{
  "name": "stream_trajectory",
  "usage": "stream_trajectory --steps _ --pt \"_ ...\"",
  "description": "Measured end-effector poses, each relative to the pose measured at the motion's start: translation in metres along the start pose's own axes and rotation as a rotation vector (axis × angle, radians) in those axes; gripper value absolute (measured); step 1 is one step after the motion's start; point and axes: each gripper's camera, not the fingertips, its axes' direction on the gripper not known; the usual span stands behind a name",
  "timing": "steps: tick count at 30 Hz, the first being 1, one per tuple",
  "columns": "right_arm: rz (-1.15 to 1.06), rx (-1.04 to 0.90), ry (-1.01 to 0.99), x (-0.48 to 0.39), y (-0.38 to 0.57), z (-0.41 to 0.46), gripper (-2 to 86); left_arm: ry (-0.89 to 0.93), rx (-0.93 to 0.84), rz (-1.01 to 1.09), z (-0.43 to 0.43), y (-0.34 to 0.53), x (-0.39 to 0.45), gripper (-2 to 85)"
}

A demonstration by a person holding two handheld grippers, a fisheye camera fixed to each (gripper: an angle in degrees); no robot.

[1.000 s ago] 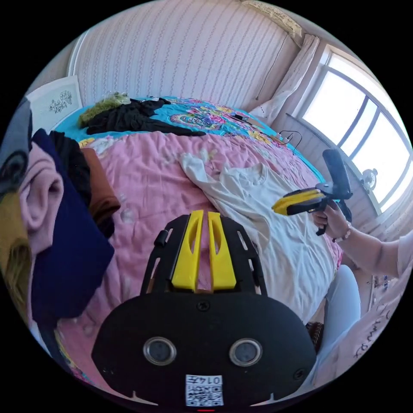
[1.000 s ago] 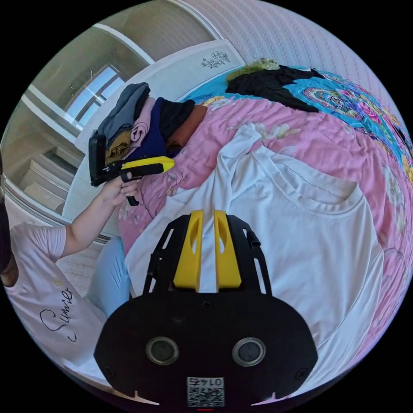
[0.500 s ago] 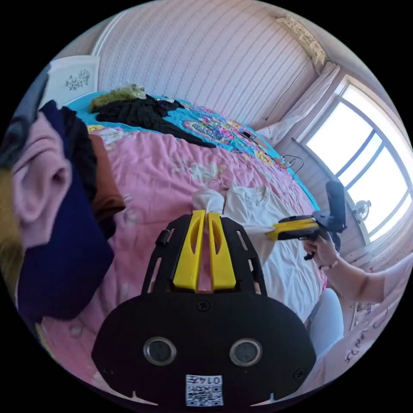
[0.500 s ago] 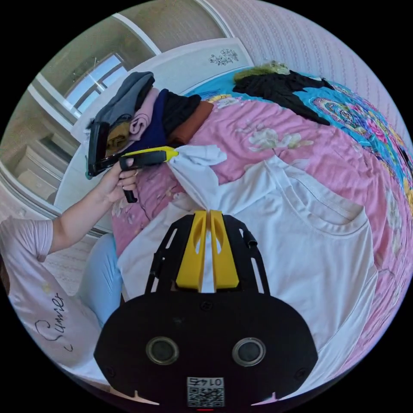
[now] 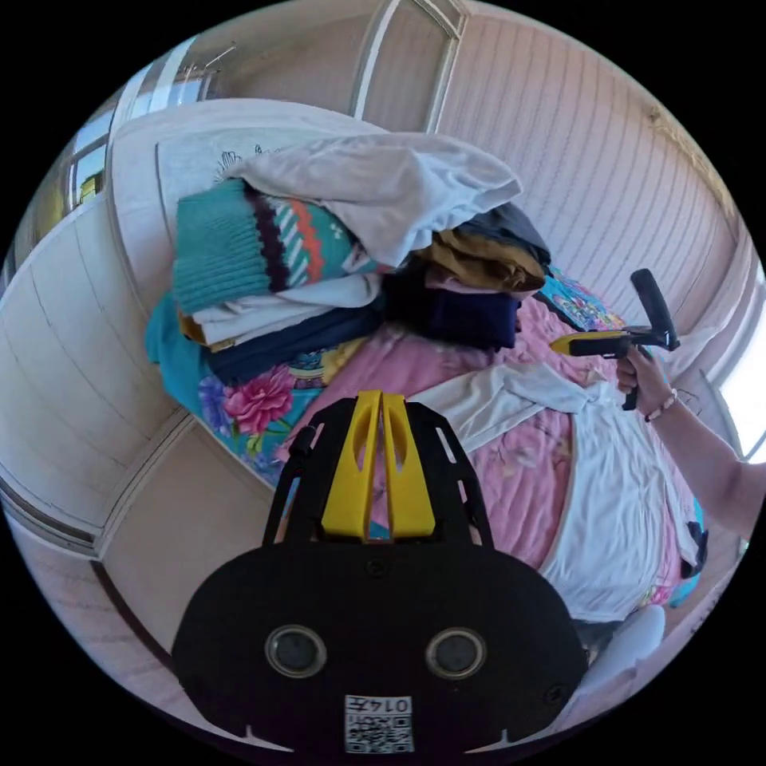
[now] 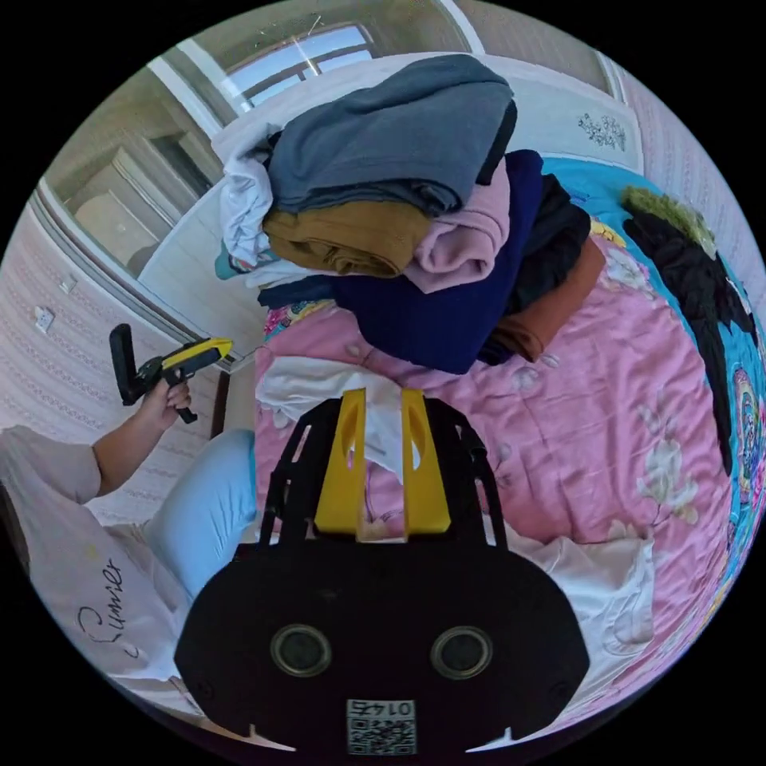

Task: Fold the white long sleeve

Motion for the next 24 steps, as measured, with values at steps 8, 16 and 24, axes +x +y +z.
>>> stream_trajectory --steps 8,16,24 --pt "0.344 -0.071 0.278 0.099 0.044 -0.011 11.1 0.124 -0.146 0.019 0.039 -0.012 -0.043 6.1" --pt "0.509 -0.226 0.189 0.166 0.053 0.051 7.2 0.248 -0.189 -0.023 0.038 -0.013 -0.079 3.0" --pt "0.43 -0.071 0.234 0.17 0.031 0.03 0.9 0.294 -0.08 0.001 -0.016 -0.016 -0.101 -0.9"
